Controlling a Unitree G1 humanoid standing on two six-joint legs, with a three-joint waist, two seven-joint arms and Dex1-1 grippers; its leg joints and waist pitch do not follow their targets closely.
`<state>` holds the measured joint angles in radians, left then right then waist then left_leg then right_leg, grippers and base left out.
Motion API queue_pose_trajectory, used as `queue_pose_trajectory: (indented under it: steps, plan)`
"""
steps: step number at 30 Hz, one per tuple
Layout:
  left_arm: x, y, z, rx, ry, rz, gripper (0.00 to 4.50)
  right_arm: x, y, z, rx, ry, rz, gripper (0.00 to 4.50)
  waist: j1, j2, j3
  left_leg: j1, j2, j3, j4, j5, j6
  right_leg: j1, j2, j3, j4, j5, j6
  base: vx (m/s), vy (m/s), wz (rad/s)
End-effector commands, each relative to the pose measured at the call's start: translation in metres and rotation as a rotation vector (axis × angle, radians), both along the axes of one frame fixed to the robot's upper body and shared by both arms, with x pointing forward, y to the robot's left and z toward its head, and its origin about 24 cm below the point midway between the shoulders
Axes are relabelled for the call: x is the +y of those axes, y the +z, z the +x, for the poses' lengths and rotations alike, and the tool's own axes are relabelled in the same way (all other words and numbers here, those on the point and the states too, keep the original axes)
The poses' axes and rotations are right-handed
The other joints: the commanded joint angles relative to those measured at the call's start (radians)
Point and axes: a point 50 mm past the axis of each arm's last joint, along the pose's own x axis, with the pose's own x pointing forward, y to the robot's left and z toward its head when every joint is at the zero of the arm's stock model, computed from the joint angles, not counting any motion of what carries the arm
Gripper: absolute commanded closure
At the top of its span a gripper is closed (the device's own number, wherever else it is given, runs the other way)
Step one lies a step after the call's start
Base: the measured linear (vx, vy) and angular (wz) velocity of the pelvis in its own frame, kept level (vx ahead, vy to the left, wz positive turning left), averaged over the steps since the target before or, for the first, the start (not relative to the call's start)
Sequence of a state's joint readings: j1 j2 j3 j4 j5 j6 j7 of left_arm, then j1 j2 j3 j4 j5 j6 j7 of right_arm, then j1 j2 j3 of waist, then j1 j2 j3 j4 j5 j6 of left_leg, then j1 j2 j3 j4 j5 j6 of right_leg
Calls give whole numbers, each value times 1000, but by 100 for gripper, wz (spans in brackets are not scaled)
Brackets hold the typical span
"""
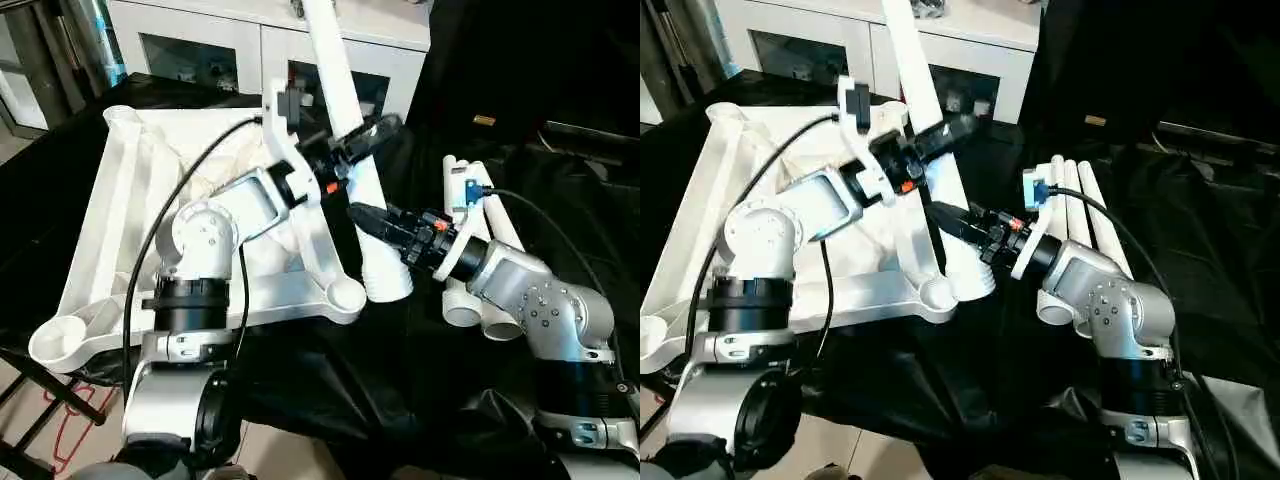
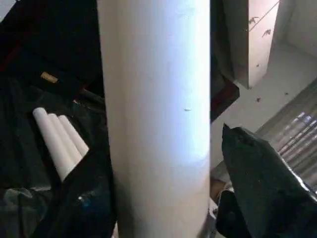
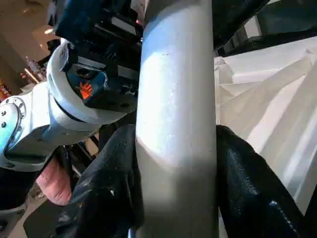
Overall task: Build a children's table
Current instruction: Pick table leg
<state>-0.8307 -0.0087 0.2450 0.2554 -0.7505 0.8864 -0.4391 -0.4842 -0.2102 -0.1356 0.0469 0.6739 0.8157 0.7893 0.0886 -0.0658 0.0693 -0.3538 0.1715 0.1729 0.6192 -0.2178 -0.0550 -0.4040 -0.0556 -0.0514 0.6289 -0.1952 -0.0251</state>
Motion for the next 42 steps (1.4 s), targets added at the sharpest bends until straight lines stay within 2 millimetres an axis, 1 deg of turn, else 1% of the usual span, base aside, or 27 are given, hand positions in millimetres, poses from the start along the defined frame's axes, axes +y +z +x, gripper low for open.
queue_pose_trajectory:
  steps: [1,3,5,6,7,8,10,12,15,16,18,19,20,22,23,24,25,26,28,32,33,35,36,37,39,40,42]
  plan:
    - [-4,6,-3,-37,3,16,147,-3,1,0,-4,-25,-9,266,1,7,-73,0,53,-17,-72,-24,30,67,-89,54,-74,-96,-223,0,0,0]
    - [-4,6,-2,-33,12,18,166,-3,1,0,-5,-25,-10,266,0,7,-73,0,53,-18,-72,-22,30,67,-88,53,-74,-91,-223,0,0,0]
    - [-3,5,-1,-35,20,27,173,-3,1,0,-4,-26,-8,266,0,7,-73,0,53,-18,-73,-20,30,67,-88,53,-74,-88,-223,0,0,0]
    - [-3,5,-1,-35,24,29,186,-2,1,0,-4,-26,-7,266,1,7,-72,0,53,-18,-73,-21,31,67,-88,53,-74,-89,-223,0,0,0]
    - [-2,5,0,-33,36,30,201,-2,1,1,-2,-25,-8,266,1,2,-72,0,53,-17,-73,-22,32,67,-88,53,-74,-96,-222,0,0,0]
    - [-1,6,1,-31,42,30,202,-1,1,1,-2,-24,-10,266,1,4,-72,0,53,-17,-73,-25,31,66,-89,54,-75,-105,-220,0,0,0]
    - [0,6,1,-37,50,40,208,-1,1,1,-2,-20,-14,266,0,3,-71,0,54,-18,-74,-26,31,66,-89,53,-76,-111,-215,0,0,0]
    - [1,7,3,-35,58,40,233,0,2,2,-4,-20,-18,266,0,3,-72,-1,53,-18,-73,-20,30,66,-89,53,-75,-109,-212,0,0,0]
    - [2,8,4,-40,64,45,249,0,2,4,-8,-24,-26,266,0,2,-72,0,53,-17,-73,-17,31,65,-89,53,-75,-103,-214,0,0,0]
    - [2,10,4,-50,68,60,259,0,2,5,-9,-30,-36,231,0,3,-71,-1,53,-17,-74,-22,30,65,-90,53,-76,-113,-214,0,0,0]
    - [2,11,5,-59,67,71,263,0,2,7,-8,-34,-42,194,-1,3,-71,0,53,-18,-74,-28,24,65,-89,53,-77,-127,-208,0,0,0]
    - [2,12,5,-62,70,74,263,0,3,7,-8,-35,-44,194,-1,5,-71,0,53,-18,-74,-28,24,64,-89,53,-77,-126,-208,0,0,0]
    - [2,13,5,-64,70,76,264,0,3,7,-7,-34,-44,192,0,3,-71,0,53,-18,-74,-24,24,64,-89,53,-76,-119,-207,0,0,0]
    - [1,14,5,-80,68,94,265,-1,3,7,-7,-27,-43,178,0,4,-71,0,54,-18,-74,-14,26,65,-89,53,-74,-99,-210,0,0,0]
    - [0,16,5,-103,62,124,265,-1,3,7,-7,-20,-51,154,1,-3,-73,0,54,-18,-74,-8,31,66,-90,53,-73,-94,-211,0,0,0]
    - [0,17,5,-119,57,145,265,-1,3,8,-6,-17,-61,154,1,1,-72,0,54,-18,-74,-3,33,65,-89,52,-72,-90,-208,0,0,0]
    - [-1,18,4,-131,55,161,265,-2,3,8,-6,-15,-73,150,1,2,-73,1,54,-17,-73,0,33,65,-89,52,-72,-86,-208,0,0,0]
    - [-1,18,4,-137,54,167,265,-2,3,8,-6,-14,-78,150,2,1,-72,0,54,-18,-73,5,34,65,-89,52,-71,-81,-209,0,0,0]
    - [-5,22,3,-195,37,229,265,-6,1,10,37,13,-156,149,2,-3,-72,0,53,-17,-73,16,38,66,-88,52,-70,-73,-211,0,0,0]
    - [-10,22,1,-231,8,271,265,-8,3,9,56,54,-191,149,4,-3,-73,0,55,-16,-71,16,37,66,-91,52,-69,-76,-213,0,0,0]
    - [-12,22,0,-242,-2,284,265,-9,2,8,66,74,-215,149,5,-4,-73,-2,55,-16,-71,25,40,69,-91,52,-66,-58,-219,0,0,0]
    - [-16,21,-3,-266,-37,306,266,-7,-3,5,78,121,-286,149,4,-7,-74,-3,54,-16,-69,33,44,69,-91,51,-66,-49,-224,0,0,0]
    - [-17,21,-3,-271,-43,309,266,-7,-3,4,79,126,-292,149,5,-6,-74,-3,55,-16,-69,33,43,69,-92,51,-65,-52,-224,0,0,0]
    - [-19,20,-5,-280,-57,316,266,-6,-5,3,83,137,-316,149,4,-8,-73,-3,55,-15,-69,25,44,68,-93,51,-67,-63,-223,0,0,0]
    - [-19,20,-5,-283,-63,318,266,-6,-7,3,86,141,-331,149,3,-8,-72,-4,55,-16,-69,17,37,68,-93,52,-69,-86,-218,0,0,0]
    - [-21,20,-6,-291,-77,321,266,-5,-9,2,90,151,-354,149,3,-12,-72,-4,55,-15,-69,15,36,69,-94,51,-70,-91,-216,0,0,0]
    - [-22,20,-7,-297,-86,325,266,-5,-10,2,93,157,-364,149,5,-10,-73,-3,55,-15,-69,17,35,67,-93,51,-68,-94,-215,0,0,0]
